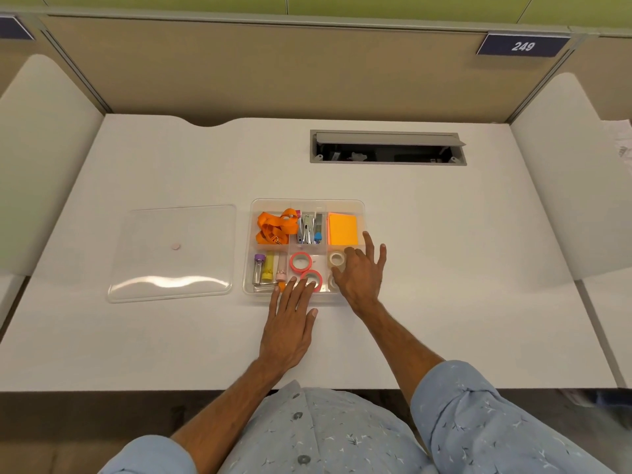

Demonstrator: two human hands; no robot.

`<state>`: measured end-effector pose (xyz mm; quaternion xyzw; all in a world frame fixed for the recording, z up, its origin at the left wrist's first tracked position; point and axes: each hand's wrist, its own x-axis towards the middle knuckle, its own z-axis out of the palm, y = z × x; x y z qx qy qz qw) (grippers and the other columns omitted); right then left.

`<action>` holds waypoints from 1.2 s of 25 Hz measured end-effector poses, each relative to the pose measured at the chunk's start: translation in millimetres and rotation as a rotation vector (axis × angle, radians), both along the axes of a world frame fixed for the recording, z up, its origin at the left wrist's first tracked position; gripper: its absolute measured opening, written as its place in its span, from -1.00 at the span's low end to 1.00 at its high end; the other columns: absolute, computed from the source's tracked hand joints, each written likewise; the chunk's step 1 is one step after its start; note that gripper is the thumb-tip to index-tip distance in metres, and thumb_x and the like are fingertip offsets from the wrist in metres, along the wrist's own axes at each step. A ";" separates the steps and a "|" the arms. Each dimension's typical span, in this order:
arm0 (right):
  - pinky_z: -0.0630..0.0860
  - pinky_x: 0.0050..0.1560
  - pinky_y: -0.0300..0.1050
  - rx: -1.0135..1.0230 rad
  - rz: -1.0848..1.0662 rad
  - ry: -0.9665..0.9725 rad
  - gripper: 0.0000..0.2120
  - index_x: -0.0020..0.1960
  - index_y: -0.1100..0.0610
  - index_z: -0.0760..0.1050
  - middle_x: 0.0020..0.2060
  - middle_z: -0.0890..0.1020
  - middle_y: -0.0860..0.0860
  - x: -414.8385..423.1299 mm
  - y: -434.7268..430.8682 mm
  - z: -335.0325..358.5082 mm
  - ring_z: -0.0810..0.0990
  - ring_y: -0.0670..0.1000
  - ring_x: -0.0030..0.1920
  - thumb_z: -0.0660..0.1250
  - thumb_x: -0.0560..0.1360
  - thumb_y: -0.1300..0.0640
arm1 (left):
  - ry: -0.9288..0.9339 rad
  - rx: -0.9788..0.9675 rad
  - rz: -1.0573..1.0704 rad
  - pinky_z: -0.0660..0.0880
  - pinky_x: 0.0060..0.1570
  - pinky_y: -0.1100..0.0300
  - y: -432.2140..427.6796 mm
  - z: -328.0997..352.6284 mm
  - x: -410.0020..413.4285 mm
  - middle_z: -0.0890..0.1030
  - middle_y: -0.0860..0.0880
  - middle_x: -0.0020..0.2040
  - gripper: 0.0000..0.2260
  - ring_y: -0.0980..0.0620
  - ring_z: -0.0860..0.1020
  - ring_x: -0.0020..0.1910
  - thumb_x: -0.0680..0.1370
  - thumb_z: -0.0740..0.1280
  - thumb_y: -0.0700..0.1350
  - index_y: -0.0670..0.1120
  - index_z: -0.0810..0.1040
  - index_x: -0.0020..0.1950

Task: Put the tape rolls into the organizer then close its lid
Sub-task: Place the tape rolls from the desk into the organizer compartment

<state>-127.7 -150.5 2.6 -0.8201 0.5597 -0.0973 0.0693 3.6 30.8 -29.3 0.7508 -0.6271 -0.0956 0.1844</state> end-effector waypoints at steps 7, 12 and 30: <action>-0.06 0.59 0.32 0.010 0.004 -0.075 -0.63 0.02 0.04 0.69 0.13 0.75 0.03 -6.8 -3.7 2.7 0.35 0.14 0.57 0.39 0.52 -0.25 | -0.004 0.007 0.002 0.00 0.75 -0.21 -0.2 0.3 -0.1 0.27 -0.06 0.76 -0.46 -0.10 0.15 0.77 0.80 0.04 0.16 0.03 0.21 0.77; 0.43 0.30 0.20 -0.035 0.030 -0.230 -0.78 0.05 0.07 0.68 -0.01 0.76 0.04 -31.4 -9.4 26.8 0.52 0.15 0.35 0.43 0.45 0.28 | -0.024 0.017 -0.002 0.09 0.73 -0.27 -1.0 3.4 -1.6 0.30 -0.09 0.74 -0.43 -0.13 0.19 0.76 0.80 -0.10 0.19 0.00 0.25 0.76; -0.20 0.61 0.42 0.200 0.282 0.312 -0.57 0.27 -0.02 0.62 0.43 0.59 -0.01 -34.9 -7.6 43.4 0.11 0.17 0.67 0.46 0.50 -0.22 | -0.031 0.013 0.022 0.11 0.72 -0.30 -1.9 2.0 -5.3 0.32 -0.09 0.73 -0.46 -0.14 0.21 0.75 0.78 0.03 0.15 0.00 0.26 0.75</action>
